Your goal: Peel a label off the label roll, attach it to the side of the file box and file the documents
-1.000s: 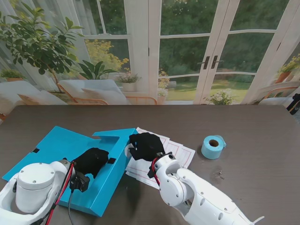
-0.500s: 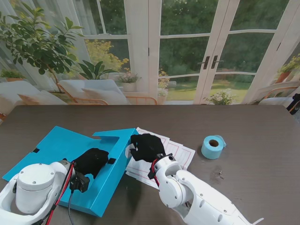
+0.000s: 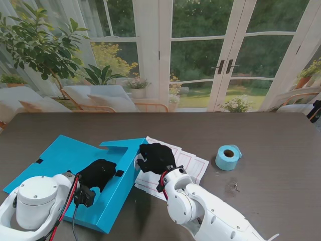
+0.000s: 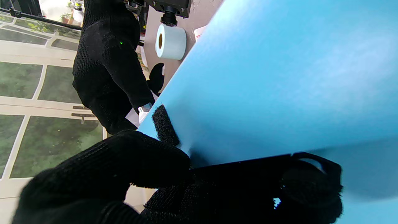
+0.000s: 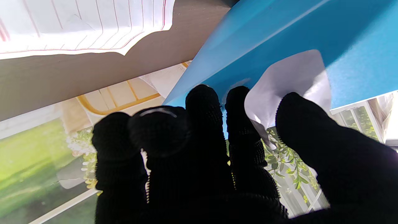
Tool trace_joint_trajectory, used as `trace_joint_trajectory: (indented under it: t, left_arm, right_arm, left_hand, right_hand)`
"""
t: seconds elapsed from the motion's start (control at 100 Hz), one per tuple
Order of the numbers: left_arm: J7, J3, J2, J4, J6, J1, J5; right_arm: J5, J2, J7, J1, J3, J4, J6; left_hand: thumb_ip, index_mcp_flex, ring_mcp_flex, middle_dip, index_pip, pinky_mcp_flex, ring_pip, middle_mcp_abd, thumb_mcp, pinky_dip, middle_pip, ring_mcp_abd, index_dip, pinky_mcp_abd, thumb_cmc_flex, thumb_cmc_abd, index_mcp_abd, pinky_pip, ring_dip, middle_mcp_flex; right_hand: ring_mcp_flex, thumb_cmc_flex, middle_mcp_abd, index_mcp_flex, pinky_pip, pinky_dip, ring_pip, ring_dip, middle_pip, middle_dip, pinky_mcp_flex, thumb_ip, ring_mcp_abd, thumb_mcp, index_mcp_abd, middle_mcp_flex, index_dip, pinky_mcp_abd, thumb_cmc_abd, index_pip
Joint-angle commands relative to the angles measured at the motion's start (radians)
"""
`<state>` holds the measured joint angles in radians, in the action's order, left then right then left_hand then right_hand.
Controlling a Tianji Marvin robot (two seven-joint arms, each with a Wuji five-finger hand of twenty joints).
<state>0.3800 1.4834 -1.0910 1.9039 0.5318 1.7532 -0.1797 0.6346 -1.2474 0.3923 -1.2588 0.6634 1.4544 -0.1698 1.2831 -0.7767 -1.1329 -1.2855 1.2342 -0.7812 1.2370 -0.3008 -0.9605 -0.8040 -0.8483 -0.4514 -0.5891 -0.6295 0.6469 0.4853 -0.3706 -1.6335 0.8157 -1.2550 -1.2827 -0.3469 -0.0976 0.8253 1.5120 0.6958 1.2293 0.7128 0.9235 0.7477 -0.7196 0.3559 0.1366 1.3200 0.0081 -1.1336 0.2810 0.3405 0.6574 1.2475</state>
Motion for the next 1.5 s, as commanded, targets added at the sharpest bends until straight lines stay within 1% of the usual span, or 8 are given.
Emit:
trace_joint_trajectory:
  t: [0.0, 0.28, 0.54, 0.68, 1.0, 1.02, 1.06, 1.49]
  left_arm:
    - [0.012, 0.003, -0.003, 0.011, -0.007, 0.007, -0.004]
    - [0.014, 0.010, -0.003, 0.015, -0.013, 0.014, -0.018]
    - [0.020, 0.017, -0.001, 0.022, -0.015, 0.023, -0.012]
    - [0.020, 0.018, -0.001, 0.025, -0.013, 0.026, -0.012]
    - [0.031, 0.025, 0.002, 0.029, -0.014, 0.032, -0.011]
    - [0.031, 0.025, 0.002, 0.030, -0.014, 0.033, -0.011]
    - [0.031, 0.027, 0.002, 0.032, -0.014, 0.035, -0.010]
    - [0.031, 0.031, 0.003, 0.039, -0.010, 0.044, -0.010]
  right_arm:
    - [0.005, -0.007, -0.009, -0.006, -0.005, -0.004, -0.005]
    - [0.010, -0.009, -0.006, -0.008, -0.007, -0.004, -0.032]
    - [0.012, -0.011, -0.002, -0.012, -0.004, 0.000, -0.064]
    - [0.013, -0.011, -0.005, -0.012, 0.000, 0.002, -0.079]
    - [0.006, -0.015, -0.014, 0.004, -0.003, -0.012, -0.104]
    - [0.005, -0.015, -0.015, 0.005, -0.004, -0.013, -0.105]
    - [0.005, -0.015, -0.016, 0.006, -0.004, -0.015, -0.107]
    - [-0.006, -0.016, -0.032, 0.010, -0.009, -0.011, -0.126]
  left_hand:
    - [0.006, 0.014, -0.006, -0.019, 0.036, -0.004, 0.059, 0.078, -0.027, -0.003, -0.033, 0.001, -0.017, 0.013, 0.000, -0.012, -0.043, -0.041, 0.017, -0.025]
    - [0.007, 0.015, -0.007, -0.018, 0.035, -0.004, 0.059, 0.077, -0.026, -0.003, -0.034, -0.001, -0.018, 0.013, 0.001, -0.012, -0.043, -0.041, 0.017, -0.025]
    - [0.008, 0.014, -0.007, -0.018, 0.036, -0.004, 0.060, 0.079, -0.027, -0.004, -0.035, 0.001, -0.019, 0.013, 0.002, -0.011, -0.042, -0.041, 0.017, -0.025]
    - [0.009, 0.015, -0.006, -0.017, 0.035, -0.004, 0.060, 0.079, -0.026, -0.004, -0.035, -0.001, -0.020, 0.013, 0.002, -0.012, -0.044, -0.041, 0.017, -0.025]
    - [0.008, 0.016, -0.007, -0.018, 0.034, -0.004, 0.060, 0.077, -0.026, -0.004, -0.035, 0.000, -0.020, 0.013, 0.001, -0.013, -0.044, -0.041, 0.017, -0.025]
    - [0.008, 0.016, -0.007, -0.018, 0.034, -0.004, 0.060, 0.077, -0.026, -0.004, -0.035, 0.000, -0.020, 0.013, 0.001, -0.013, -0.045, -0.041, 0.017, -0.025]
    - [0.008, 0.017, -0.007, -0.018, 0.035, -0.004, 0.060, 0.077, -0.026, -0.004, -0.035, 0.000, -0.021, 0.013, 0.001, -0.014, -0.042, -0.041, 0.017, -0.024]
    - [0.007, 0.017, -0.006, -0.018, 0.034, -0.004, 0.060, 0.078, -0.027, -0.005, -0.035, 0.001, -0.023, 0.014, 0.000, -0.015, -0.044, -0.040, 0.017, -0.023]
  right_hand:
    - [-0.027, 0.019, -0.008, -0.040, 0.012, 0.005, 0.008, -0.008, 0.010, -0.014, -0.054, -0.017, -0.003, -0.008, 0.013, 0.032, 0.002, -0.027, 0.005, 0.014]
    - [-0.026, 0.034, -0.006, -0.099, 0.015, 0.003, -0.004, -0.017, 0.018, -0.016, -0.042, -0.034, -0.003, -0.040, 0.041, 0.073, 0.008, -0.035, -0.034, 0.002]
    - [-0.026, 0.066, -0.017, -0.159, 0.020, 0.002, -0.017, -0.027, -0.006, -0.052, -0.030, -0.100, 0.003, -0.046, 0.096, 0.101, -0.005, -0.032, -0.087, -0.086]
    - [-0.026, 0.079, -0.022, -0.170, 0.019, 0.001, -0.032, -0.036, -0.016, -0.072, -0.023, -0.145, 0.010, -0.051, 0.108, 0.111, 0.017, -0.029, -0.104, -0.118]
    - [-0.025, 0.088, -0.025, -0.180, 0.017, -0.001, -0.044, -0.041, -0.022, -0.086, -0.019, -0.174, 0.016, -0.054, 0.113, 0.122, 0.047, -0.029, -0.118, -0.140]
    - [-0.025, 0.091, -0.025, -0.182, 0.017, -0.002, -0.044, -0.040, -0.022, -0.089, -0.019, -0.191, 0.016, -0.055, 0.116, 0.122, 0.066, -0.029, -0.121, -0.150]
    - [-0.025, 0.091, -0.025, -0.187, 0.017, -0.002, -0.044, -0.040, -0.022, -0.090, -0.019, -0.198, 0.016, -0.054, 0.118, 0.124, 0.075, -0.029, -0.124, -0.157]
    - [-0.024, 0.103, -0.027, -0.235, 0.016, -0.004, -0.049, -0.042, -0.029, -0.100, -0.014, -0.206, 0.022, -0.073, 0.130, 0.126, 0.098, -0.026, -0.140, -0.237]
